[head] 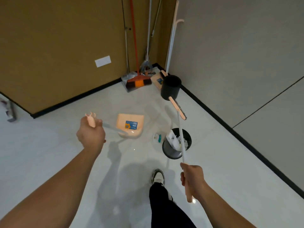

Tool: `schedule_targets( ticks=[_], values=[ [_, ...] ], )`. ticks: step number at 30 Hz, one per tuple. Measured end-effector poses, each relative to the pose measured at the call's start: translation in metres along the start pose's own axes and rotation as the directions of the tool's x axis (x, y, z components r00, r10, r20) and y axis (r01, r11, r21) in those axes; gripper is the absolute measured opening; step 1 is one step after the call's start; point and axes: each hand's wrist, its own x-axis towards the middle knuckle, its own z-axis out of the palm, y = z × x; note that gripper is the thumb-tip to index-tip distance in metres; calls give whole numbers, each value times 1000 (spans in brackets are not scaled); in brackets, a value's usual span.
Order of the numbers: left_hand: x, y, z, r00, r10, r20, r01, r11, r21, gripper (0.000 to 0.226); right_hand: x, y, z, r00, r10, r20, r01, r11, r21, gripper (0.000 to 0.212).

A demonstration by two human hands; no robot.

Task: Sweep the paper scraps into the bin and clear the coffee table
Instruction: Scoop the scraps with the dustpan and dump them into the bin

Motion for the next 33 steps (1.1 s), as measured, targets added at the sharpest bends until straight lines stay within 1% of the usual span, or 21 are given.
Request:
schedule_targets(
  ticks=[2, 3, 5, 6, 8, 10, 12, 16, 18, 21, 24, 26, 28, 30, 32, 33],
  values=[
    [8, -4, 14, 993, 85, 85, -96, 987, 130, 25, 22, -24, 14, 999, 37, 36, -37, 999, -6, 17],
    [12, -7, 21, 981, 133, 138, -160, 965, 210, 27, 32, -35, 21, 997, 55, 53, -54, 998, -15, 16],
    [18, -13, 34, 934, 246, 260, -330, 872, 361, 29, 53, -55, 31, 993, 88, 75, -84, 995, -46, 14],
    [22, -14, 42, 907, 272, 322, -393, 821, 414, 29, 65, -63, 36, 991, 102, 81, -97, 993, -66, 15],
    [27, -15, 59, 852, 289, 437, -491, 733, 471, 30, 88, -76, 46, 986, 141, 91, -131, 985, -114, 17],
    [28, -18, 78, 801, 259, 539, -559, 647, 519, 33, 108, -86, 55, 978, 181, 100, -164, 974, -159, 20],
    [24, -22, 93, 768, 230, 598, -599, 590, 542, 34, 123, -93, 63, 971, 211, 113, -182, 958, -222, 22],
    [26, -26, 110, 780, 241, 578, -594, 576, 562, 33, 139, -100, 74, 945, 283, 165, -228, 929, -290, 20],
    [34, -27, 111, 782, 226, 580, -591, 564, 576, 31, 139, -102, 72, 913, 350, 212, -280, 912, -299, 17],
    [44, -28, 108, 792, 193, 579, -573, 564, 595, 29, 135, -107, 63, 849, 448, 282, -365, 881, -302, 19],
    [49, -28, 106, 797, 185, 575, -562, 576, 593, 29, 126, -112, 52, 806, 494, 327, -422, 866, -270, 25],
    [49, -29, 104, 793, 165, 587, -557, 585, 589, 27, 116, -112, 51, 812, 487, 322, -410, 868, -280, 28],
    [48, -30, 100, 792, 144, 593, -546, 601, 584, 24, 105, -109, 56, 847, 447, 287, -372, 885, -280, 27],
    [46, -36, 91, 777, 167, 607, -563, 617, 550, 23, 92, -103, 63, 887, 393, 243, -325, 904, -278, 26],
    [46, -42, 77, 753, 190, 630, -588, 624, 515, 25, 78, -96, 69, 911, 351, 215, -288, 917, -277, 27],
    [48, -44, 69, 753, 185, 631, -579, 641, 503, 26, 69, -91, 72, 920, 332, 209, -272, 924, -270, 27]
  ],
)
